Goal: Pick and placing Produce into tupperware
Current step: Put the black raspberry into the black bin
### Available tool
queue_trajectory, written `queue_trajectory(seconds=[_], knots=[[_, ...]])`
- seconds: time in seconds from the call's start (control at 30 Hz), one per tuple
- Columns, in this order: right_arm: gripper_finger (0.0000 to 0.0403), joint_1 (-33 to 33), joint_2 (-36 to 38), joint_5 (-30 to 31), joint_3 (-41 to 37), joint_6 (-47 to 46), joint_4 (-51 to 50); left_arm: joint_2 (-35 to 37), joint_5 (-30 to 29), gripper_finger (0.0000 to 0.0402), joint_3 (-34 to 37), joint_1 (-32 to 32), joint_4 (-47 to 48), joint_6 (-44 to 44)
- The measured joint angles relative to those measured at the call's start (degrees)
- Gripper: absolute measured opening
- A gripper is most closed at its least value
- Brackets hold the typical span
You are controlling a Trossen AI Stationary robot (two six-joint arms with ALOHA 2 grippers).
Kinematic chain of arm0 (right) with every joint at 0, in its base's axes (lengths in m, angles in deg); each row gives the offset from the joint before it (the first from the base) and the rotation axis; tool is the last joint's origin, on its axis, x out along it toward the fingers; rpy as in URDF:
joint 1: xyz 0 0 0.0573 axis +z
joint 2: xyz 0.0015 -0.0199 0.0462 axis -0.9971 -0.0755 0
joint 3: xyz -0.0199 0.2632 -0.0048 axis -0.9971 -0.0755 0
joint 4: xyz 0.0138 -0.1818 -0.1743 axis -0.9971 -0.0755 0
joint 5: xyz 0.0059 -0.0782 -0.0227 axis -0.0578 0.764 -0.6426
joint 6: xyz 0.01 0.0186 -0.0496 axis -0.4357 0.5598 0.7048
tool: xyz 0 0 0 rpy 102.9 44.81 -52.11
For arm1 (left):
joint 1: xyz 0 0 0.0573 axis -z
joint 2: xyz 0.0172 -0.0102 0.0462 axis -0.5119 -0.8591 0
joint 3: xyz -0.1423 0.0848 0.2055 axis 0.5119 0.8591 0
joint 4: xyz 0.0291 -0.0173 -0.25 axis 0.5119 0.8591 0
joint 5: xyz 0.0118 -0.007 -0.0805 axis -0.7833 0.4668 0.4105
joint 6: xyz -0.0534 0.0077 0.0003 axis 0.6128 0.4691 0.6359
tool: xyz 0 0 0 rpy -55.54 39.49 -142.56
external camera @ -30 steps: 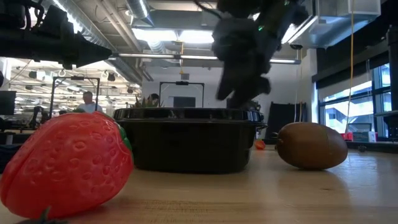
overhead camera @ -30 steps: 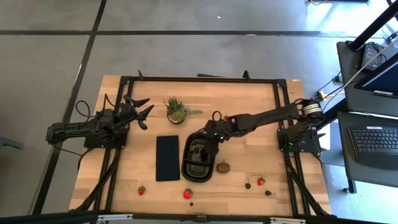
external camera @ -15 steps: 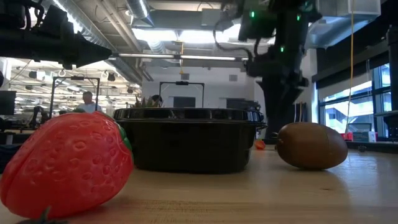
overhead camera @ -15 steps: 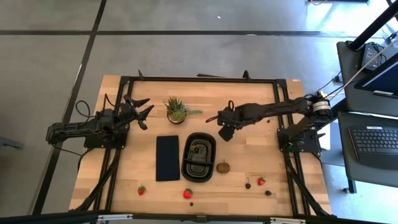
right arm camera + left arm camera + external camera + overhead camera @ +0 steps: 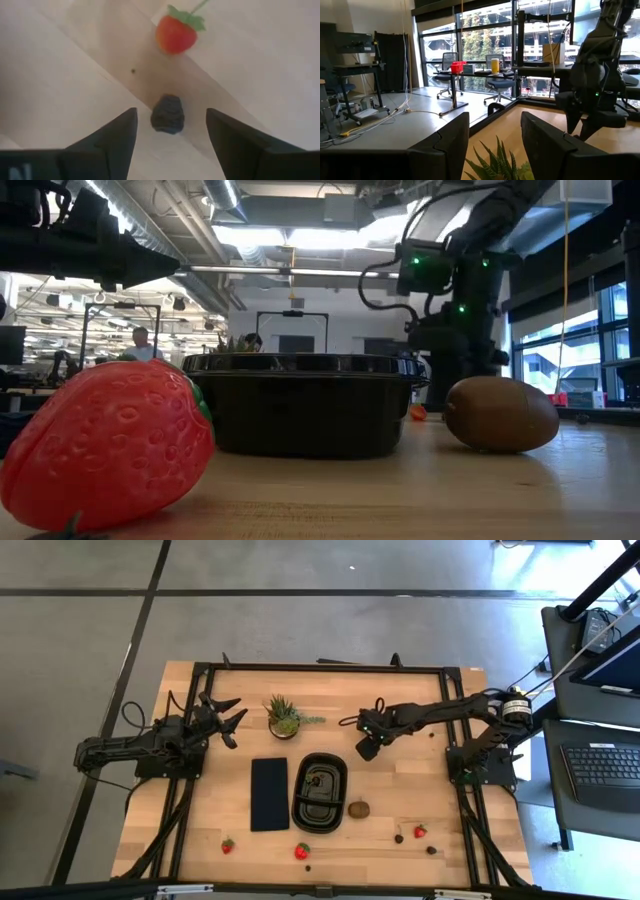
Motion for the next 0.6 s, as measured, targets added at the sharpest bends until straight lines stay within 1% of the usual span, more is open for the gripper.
queue_trajectory(seconds=[0.23, 0.6], knots=[[0.0210, 0.01, 0.16, -0.01, -3.78, -0.03, 5.38, 0.01, 0.00, 0.0171, 0.00, 0.00, 0.02, -0.02], [0.0174, -0.01, 0.20, 0.12, -4.16, -0.09, 5.74, 0.01, 0.00, 0.0171, 0.00, 0.00, 0.00, -0.04]])
